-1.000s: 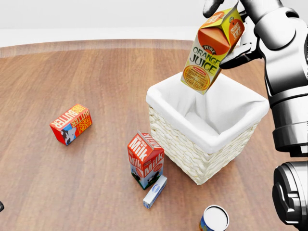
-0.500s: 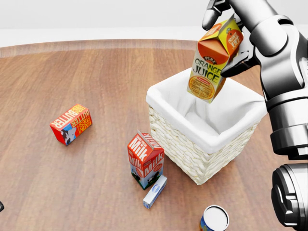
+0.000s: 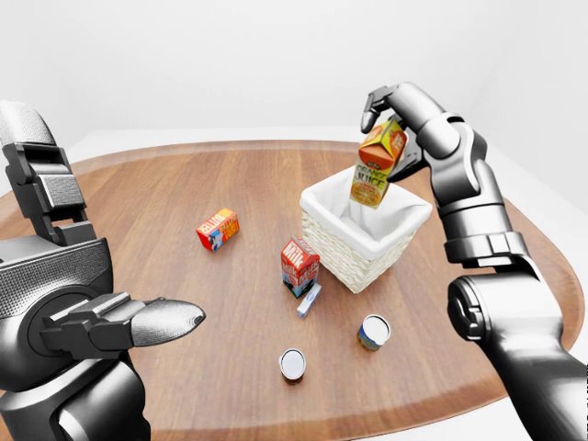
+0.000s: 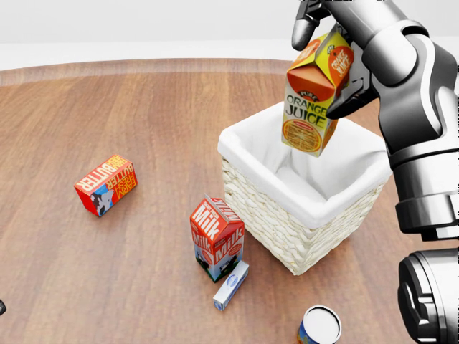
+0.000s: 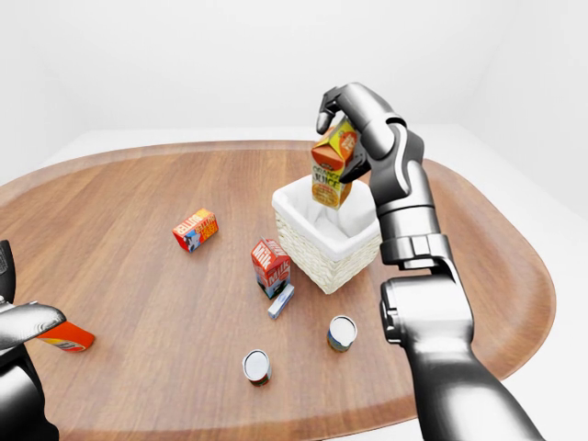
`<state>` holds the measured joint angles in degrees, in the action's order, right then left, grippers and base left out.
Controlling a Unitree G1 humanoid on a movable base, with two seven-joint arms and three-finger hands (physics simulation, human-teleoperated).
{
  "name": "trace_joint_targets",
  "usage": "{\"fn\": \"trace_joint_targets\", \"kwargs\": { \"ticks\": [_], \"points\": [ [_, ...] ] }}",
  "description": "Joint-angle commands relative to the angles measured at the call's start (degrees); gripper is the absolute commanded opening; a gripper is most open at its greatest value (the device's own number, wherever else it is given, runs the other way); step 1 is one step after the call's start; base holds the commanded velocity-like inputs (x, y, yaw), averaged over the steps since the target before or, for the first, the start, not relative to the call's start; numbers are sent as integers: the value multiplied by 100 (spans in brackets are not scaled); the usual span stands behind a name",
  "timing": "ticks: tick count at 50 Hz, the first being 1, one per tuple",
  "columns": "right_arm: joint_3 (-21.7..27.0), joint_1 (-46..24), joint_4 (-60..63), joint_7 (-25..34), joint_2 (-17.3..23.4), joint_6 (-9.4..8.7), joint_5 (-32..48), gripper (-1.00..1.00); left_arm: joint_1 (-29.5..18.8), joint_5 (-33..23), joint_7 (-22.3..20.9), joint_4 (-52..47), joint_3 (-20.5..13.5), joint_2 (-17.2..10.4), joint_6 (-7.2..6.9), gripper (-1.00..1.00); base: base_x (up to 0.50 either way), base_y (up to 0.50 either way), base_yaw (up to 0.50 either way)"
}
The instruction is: Pick up the orange juice, and put it in the basket.
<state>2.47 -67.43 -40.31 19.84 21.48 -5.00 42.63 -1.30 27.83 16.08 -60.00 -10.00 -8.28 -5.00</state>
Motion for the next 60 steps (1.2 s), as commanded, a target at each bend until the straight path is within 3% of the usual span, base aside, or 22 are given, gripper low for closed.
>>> {"fn": "trace_joint_targets", "kwargs": {
  "ticks": [1, 40, 60],
  "points": [
    [70, 52, 212, -53, -91, 0, 301, -100, 0, 0, 0, 0, 0, 0, 0, 100, 0, 0, 0],
    [99, 529, -103, -500, -99, 0, 44, -100, 0, 0, 0, 0, -1, 2, 0, 100, 0, 0, 0],
    [83, 217, -910, -793, 20, 0, -86, -100, 0, 0, 0, 0, -1, 1, 0, 100, 0, 0, 0]
  ]
}}
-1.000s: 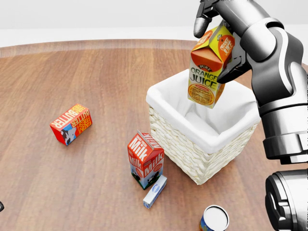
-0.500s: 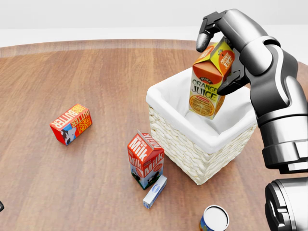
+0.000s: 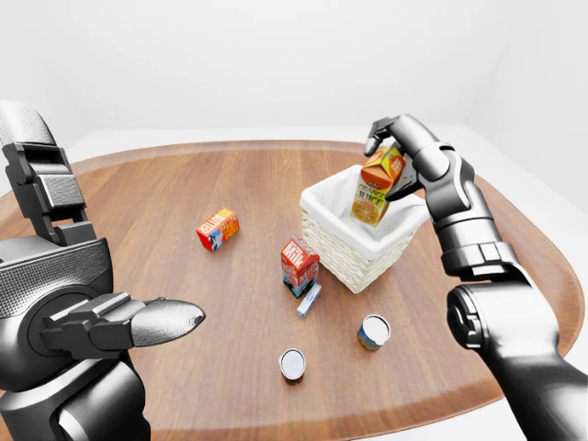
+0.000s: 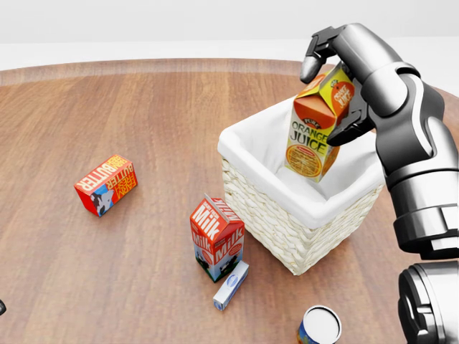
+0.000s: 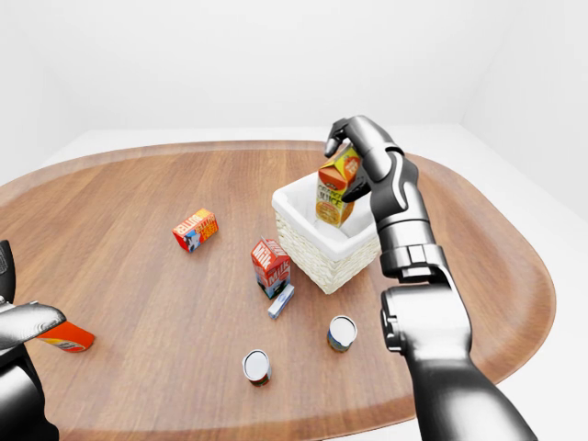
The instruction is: Pick up the orange juice, and put it in the basket.
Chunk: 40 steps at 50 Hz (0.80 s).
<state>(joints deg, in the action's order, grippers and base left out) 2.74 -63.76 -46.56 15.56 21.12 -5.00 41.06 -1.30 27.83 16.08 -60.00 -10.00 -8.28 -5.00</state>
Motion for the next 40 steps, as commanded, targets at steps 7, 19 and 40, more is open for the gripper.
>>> {"fn": "trace_joint_targets", "kwargs": {
  "ticks": [7, 19, 40],
  "points": [
    [53, -167, -477, -488, 47, 0, 26, -100, 0, 1, 0, 0, -1, 0, 0, 100, 0, 0, 0],
    [30, -148, -738, -690, 1, 0, -69, -100, 0, 1, 1, 0, -1, 0, 0, 100, 0, 0, 0],
    [21, 125, -651, -774, -31, 0, -109, -100, 0, 0, 0, 0, -1, 3, 0, 100, 0, 0, 0]
  ]
}}
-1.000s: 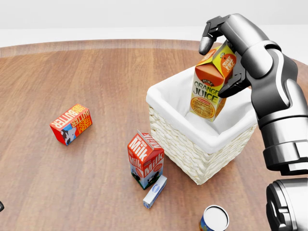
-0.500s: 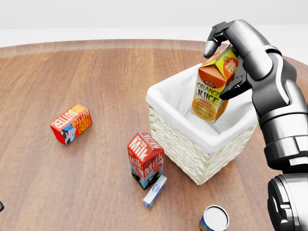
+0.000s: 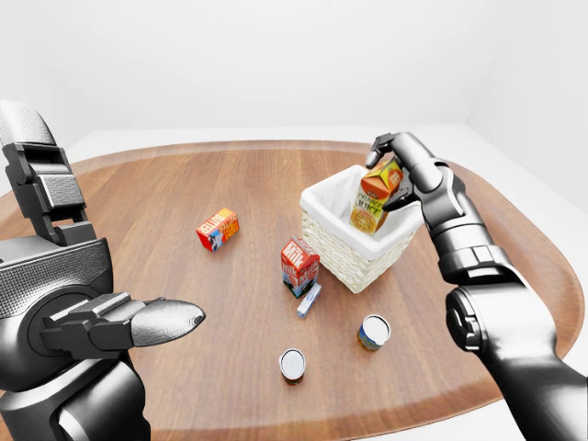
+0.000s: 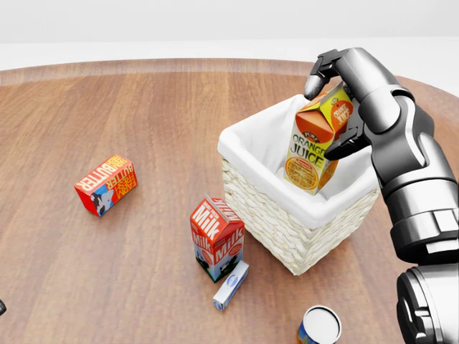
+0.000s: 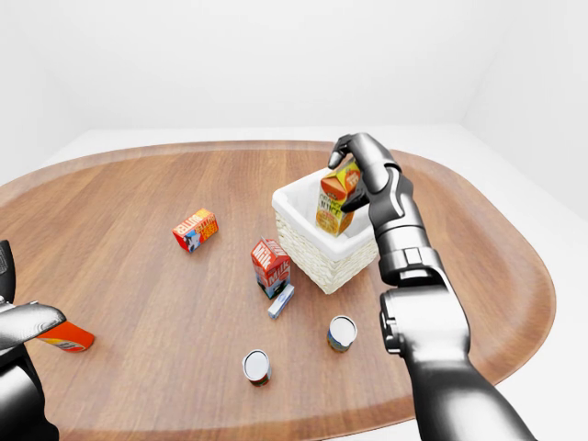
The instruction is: Pick up the orange juice, and put it in the basket.
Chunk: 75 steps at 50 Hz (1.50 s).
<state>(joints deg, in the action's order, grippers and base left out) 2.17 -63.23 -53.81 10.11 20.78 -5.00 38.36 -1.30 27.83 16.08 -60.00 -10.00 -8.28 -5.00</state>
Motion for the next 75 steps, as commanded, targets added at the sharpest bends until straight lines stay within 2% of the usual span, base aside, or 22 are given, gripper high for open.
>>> {"fn": "trace_joint_targets", "kwargs": {
  "ticks": [1, 41, 42, 43, 44, 45, 46, 47, 48, 49, 75],
  "points": [
    [80, 99, 94, -223, 0, 0, 160, -100, 0, 0, 1, 0, -1, 1, 0, 100, 0, 0, 0],
    [58, 185, -369, -541, -41, 0, 88, -99, 0, 0, 0, 0, -1, 0, 0, 100, 0, 0, 0],
    [54, 191, -377, -553, -43, 0, 86, -83, 0, 0, 1, 0, 0, -1, 0, 100, 0, 0, 0],
    [53, 191, -380, -557, -43, 0, 84, -78, 0, 1, 1, 0, -1, 0, 0, 100, 0, 0, 0],
    [51, 198, -379, -553, -46, 0, 81, -59, 0, 1, 0, 0, -1, 0, 0, 100, 0, 0, 0],
    [50, 203, -372, -547, -49, 0, 79, -16, 0, 0, 0, 0, -1, -1, 0, 100, 0, 0, 0],
    [48, 206, -364, -549, -49, 0, 80, 0, 0, 1, 0, 0, -1, 1, 0, 100, 0, 0, 0],
    [46, 203, -361, -549, -48, 0, 82, 29, 0, 1, 0, 0, -1, -1, 0, 100, 0, 0, 0],
    [46, 205, -358, -543, -48, 0, 82, 72, 0, 0, 0, 0, -1, -1, 0, 100, 0, 0, 0],
    [48, 197, -367, -550, -46, 0, 81, 100, 0, 0, 0, 0, 0, 0, 0, 100, 0, 0, 0],
    [66, 142, -284, -435, 31, 0, 125, 100, 0, 0, -1, 0, -1, 0, 0, 100, 0, 0, 0]
  ]
}}
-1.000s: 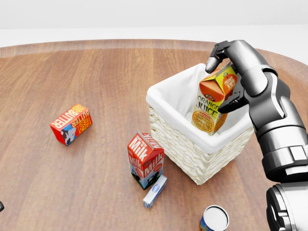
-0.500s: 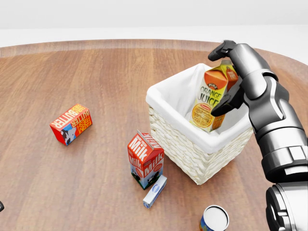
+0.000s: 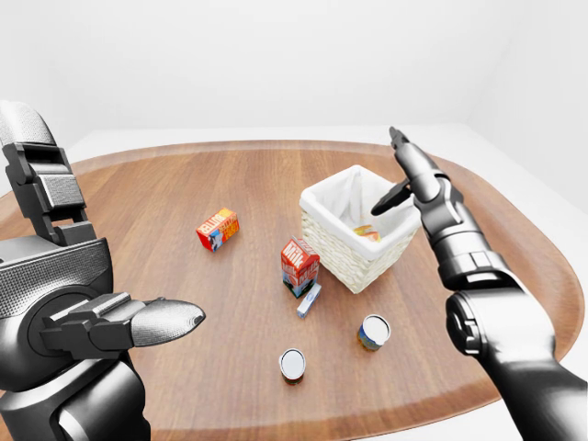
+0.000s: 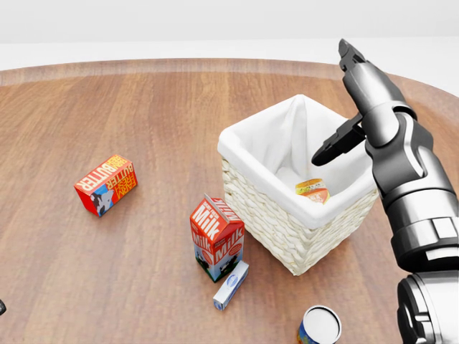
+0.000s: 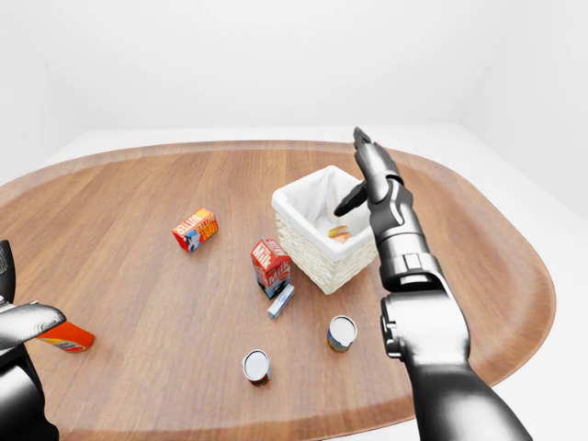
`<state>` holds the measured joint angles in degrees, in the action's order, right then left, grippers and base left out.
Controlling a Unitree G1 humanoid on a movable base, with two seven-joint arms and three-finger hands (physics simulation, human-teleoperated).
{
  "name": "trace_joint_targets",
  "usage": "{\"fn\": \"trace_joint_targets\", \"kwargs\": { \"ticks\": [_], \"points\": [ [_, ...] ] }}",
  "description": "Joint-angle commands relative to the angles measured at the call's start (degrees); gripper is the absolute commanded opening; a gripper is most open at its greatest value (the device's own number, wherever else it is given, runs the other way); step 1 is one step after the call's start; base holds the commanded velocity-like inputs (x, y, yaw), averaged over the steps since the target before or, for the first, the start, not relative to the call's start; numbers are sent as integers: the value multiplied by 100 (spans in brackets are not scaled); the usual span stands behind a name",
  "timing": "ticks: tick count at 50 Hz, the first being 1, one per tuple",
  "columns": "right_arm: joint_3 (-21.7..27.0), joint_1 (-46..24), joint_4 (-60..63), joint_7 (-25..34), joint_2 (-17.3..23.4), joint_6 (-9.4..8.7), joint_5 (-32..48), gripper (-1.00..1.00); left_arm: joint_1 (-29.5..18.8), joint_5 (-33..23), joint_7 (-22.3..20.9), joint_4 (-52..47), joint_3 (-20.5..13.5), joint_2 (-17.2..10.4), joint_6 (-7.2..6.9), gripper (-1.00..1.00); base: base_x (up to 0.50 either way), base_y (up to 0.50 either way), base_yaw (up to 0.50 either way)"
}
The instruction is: Pick up the orange juice, and put it in the basket.
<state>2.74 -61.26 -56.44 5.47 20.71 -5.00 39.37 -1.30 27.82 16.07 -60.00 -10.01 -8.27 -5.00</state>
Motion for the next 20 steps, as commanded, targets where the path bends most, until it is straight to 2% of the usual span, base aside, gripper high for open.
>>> {"fn": "trace_joint_targets", "kwargs": {
  "ticks": [1, 20],
  "points": [
    [10, -62, -17, 36, 42, 0, 24, 100, 0, 1, 1, 0, 0, 0, 0, 100, 0, 0, 0],
    [30, 23, 223, 134, 62, 0, 59, 100, 0, 1, 1, 0, 0, 0, 0, 100, 0, 0, 0]
  ]
}}
